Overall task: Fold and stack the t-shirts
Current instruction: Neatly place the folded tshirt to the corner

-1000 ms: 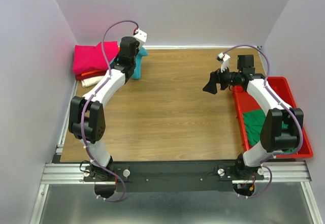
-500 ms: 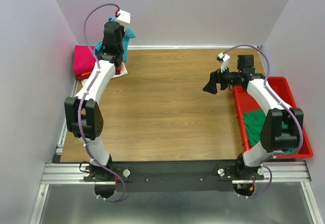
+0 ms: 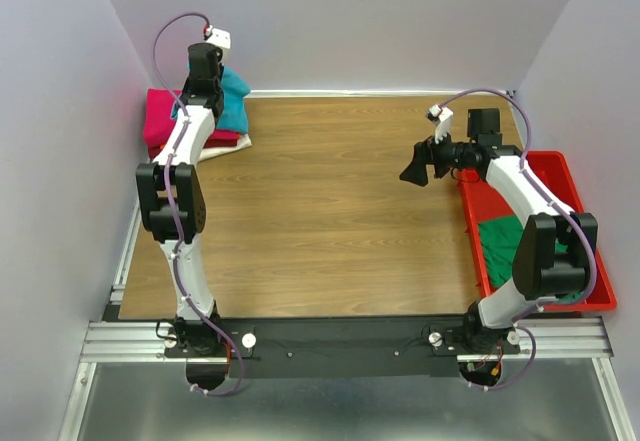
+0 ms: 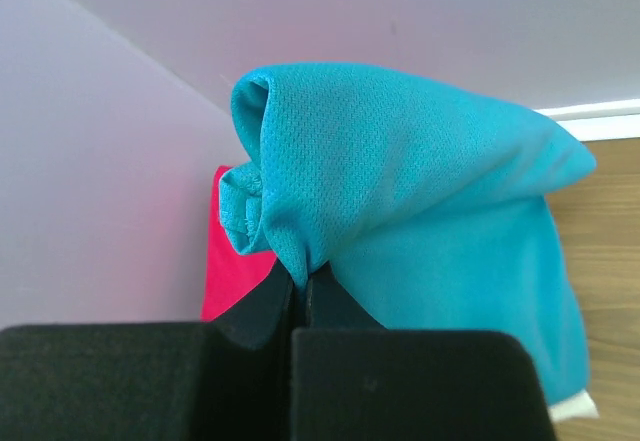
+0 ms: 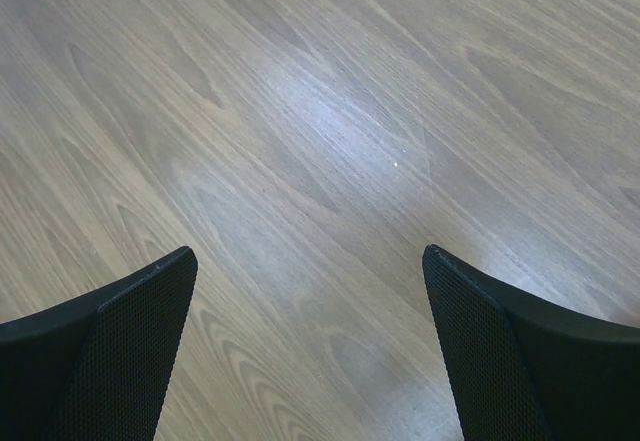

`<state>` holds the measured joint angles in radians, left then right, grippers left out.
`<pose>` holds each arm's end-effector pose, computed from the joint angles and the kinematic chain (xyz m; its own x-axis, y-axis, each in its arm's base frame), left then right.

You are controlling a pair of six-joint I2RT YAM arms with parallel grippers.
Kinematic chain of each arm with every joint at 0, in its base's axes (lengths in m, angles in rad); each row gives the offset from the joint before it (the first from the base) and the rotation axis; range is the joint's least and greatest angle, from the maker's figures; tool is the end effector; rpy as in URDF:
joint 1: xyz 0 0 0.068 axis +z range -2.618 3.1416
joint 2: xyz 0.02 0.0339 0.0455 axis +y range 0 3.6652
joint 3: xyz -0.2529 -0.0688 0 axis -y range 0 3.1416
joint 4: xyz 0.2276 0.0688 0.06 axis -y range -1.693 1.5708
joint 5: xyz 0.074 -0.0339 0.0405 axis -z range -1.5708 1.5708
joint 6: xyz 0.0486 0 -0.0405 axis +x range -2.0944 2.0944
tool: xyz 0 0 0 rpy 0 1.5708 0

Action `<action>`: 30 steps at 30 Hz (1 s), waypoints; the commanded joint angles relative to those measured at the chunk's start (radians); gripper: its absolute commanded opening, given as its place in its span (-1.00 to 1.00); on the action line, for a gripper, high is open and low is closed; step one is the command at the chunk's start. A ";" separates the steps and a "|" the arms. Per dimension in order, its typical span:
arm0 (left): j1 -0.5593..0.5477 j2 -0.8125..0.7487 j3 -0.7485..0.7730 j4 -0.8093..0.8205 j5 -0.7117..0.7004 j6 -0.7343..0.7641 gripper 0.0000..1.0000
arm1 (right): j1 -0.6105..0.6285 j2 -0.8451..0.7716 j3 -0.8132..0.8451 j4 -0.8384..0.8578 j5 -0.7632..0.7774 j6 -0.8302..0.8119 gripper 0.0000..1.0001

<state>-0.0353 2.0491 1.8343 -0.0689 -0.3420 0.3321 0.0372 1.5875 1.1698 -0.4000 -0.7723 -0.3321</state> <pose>0.4868 -0.0009 0.3146 -0.3585 0.3200 -0.8770 -0.1816 0.8976 0.4017 0.3295 0.0462 0.2495 -0.5251 -0.2532 -0.8125 -0.7137 0.6511 0.2583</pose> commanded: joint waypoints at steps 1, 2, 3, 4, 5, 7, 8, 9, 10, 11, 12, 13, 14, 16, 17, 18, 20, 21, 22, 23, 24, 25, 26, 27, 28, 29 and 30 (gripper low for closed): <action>0.066 0.089 0.133 -0.046 0.035 -0.067 -1.00 | -0.008 -0.006 -0.015 0.012 -0.016 -0.010 1.00; 0.075 0.111 0.163 -0.063 0.032 -0.076 -1.00 | -0.008 -0.004 -0.015 0.012 -0.015 -0.008 1.00; 0.098 0.135 0.212 -0.087 0.032 -0.082 -1.00 | -0.010 -0.006 -0.013 0.010 -0.012 -0.010 1.00; 0.110 0.152 0.223 -0.088 0.035 -0.103 -1.00 | -0.010 -0.006 -0.015 0.012 -0.012 -0.010 1.00; 0.126 0.173 0.217 -0.080 0.044 -0.117 -1.00 | -0.011 -0.007 -0.015 0.012 -0.007 -0.012 1.00; 0.172 0.207 0.221 -0.069 0.038 -0.192 -1.00 | -0.014 -0.009 -0.015 0.012 -0.005 -0.013 1.00; 0.182 0.223 0.236 -0.068 -0.004 -0.226 -0.68 | -0.016 -0.009 -0.015 0.012 -0.007 -0.015 1.00; 0.201 0.239 0.241 -0.075 -0.049 -0.264 -0.30 | -0.016 -0.011 -0.015 0.012 -0.007 -0.013 1.00; 0.206 0.240 0.249 -0.084 -0.116 -0.322 0.57 | -0.017 -0.011 -0.015 0.012 -0.005 -0.016 1.00; 0.209 0.241 0.258 -0.100 -0.126 -0.337 0.91 | -0.017 -0.012 -0.016 0.012 -0.005 -0.016 1.00; 0.215 0.240 0.302 -0.153 -0.120 -0.370 0.92 | -0.016 -0.012 -0.016 0.012 -0.004 -0.019 1.00; 0.224 0.230 0.327 -0.173 -0.079 -0.413 0.92 | -0.016 -0.012 -0.016 0.012 0.002 -0.022 1.00; 0.229 0.218 0.348 -0.189 -0.059 -0.432 0.92 | -0.016 -0.012 -0.016 0.013 0.005 -0.022 1.00; 0.227 0.157 0.375 -0.206 -0.020 -0.455 0.92 | -0.016 -0.012 -0.018 0.010 0.014 -0.027 1.00; 0.227 0.131 0.365 -0.206 0.048 -0.473 0.92 | -0.017 -0.014 -0.016 0.010 0.018 -0.030 1.00; 0.226 0.071 0.349 -0.188 0.096 -0.473 0.92 | -0.017 -0.015 -0.018 0.010 0.025 -0.033 1.00; 0.226 0.005 0.253 -0.148 0.225 -0.481 0.84 | -0.019 -0.018 -0.019 0.009 0.031 -0.045 1.00; 0.227 -0.030 0.212 -0.120 0.274 -0.479 0.80 | -0.019 -0.024 -0.021 0.009 0.034 -0.047 1.00; 0.226 -0.094 0.171 -0.068 0.328 -0.461 0.75 | -0.022 -0.029 -0.024 0.007 0.036 -0.053 1.00; 0.226 -0.122 0.130 -0.043 0.407 -0.464 0.72 | -0.023 -0.031 -0.024 0.007 0.038 -0.059 1.00; 0.226 -0.145 0.058 -0.022 0.443 -0.473 0.72 | -0.026 -0.037 -0.025 0.009 0.039 -0.064 1.00; 0.232 -0.171 0.033 0.001 0.533 -0.482 0.65 | -0.029 -0.038 -0.027 0.007 0.041 -0.068 1.00; 0.233 -0.173 0.016 0.006 0.581 -0.495 0.61 | -0.033 -0.038 -0.027 0.009 0.039 -0.068 1.00; 0.239 -0.170 0.000 0.015 0.648 -0.511 0.54 | -0.033 -0.040 -0.028 0.007 0.036 -0.068 1.00; 0.245 -0.159 -0.001 0.018 0.722 -0.533 0.43 | -0.033 -0.040 -0.029 0.009 0.031 -0.067 1.00; 0.252 -0.123 0.003 0.023 0.861 -0.600 0.22 | -0.034 -0.041 -0.032 0.007 0.024 -0.068 1.00; 0.258 -0.097 0.011 0.062 0.944 -0.637 0.07 | -0.034 -0.041 -0.033 0.007 0.021 -0.068 1.00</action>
<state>0.2028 1.8538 1.8820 -0.0616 0.2195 -0.1791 0.0116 1.5764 1.1580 -0.3977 -0.7502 -0.3790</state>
